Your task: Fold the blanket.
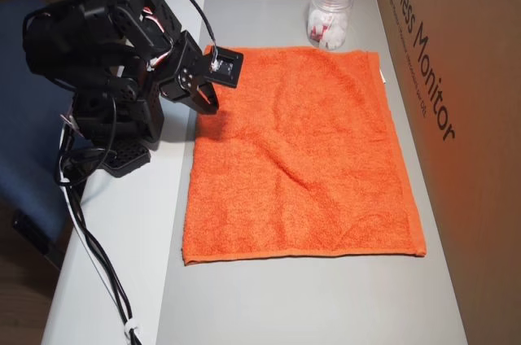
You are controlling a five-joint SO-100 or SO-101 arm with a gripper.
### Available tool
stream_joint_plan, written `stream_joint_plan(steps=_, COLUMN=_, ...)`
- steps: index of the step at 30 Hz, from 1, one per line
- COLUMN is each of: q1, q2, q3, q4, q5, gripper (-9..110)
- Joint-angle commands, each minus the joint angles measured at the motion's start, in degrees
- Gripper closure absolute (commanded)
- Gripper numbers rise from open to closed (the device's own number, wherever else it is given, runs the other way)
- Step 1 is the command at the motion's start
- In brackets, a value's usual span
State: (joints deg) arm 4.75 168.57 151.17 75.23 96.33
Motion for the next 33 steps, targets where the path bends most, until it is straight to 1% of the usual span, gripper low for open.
stream_joint_plan(steps=1, q1=0.35, q2=-2.02, q3=-5.10, q4=0.97, q5=0.35, gripper=102)
stream_joint_plan(steps=9, q1=0.35, q2=-7.65, q3=-17.67, q4=13.97, q5=0.44, gripper=102)
stream_joint_plan(steps=14, q1=3.60, q2=-9.23, q3=-22.24, q4=17.49, q5=0.53, gripper=102)
stream_joint_plan(steps=20, q1=11.16, q2=-9.32, q3=-23.12, q4=17.40, q5=0.53, gripper=102)
stream_joint_plan(steps=28, q1=25.31, q2=-9.32, q3=-23.12, q4=16.79, q5=0.53, gripper=101)
stream_joint_plan(steps=33, q1=32.43, q2=-9.32, q3=-23.12, q4=16.61, q5=0.53, gripper=101)
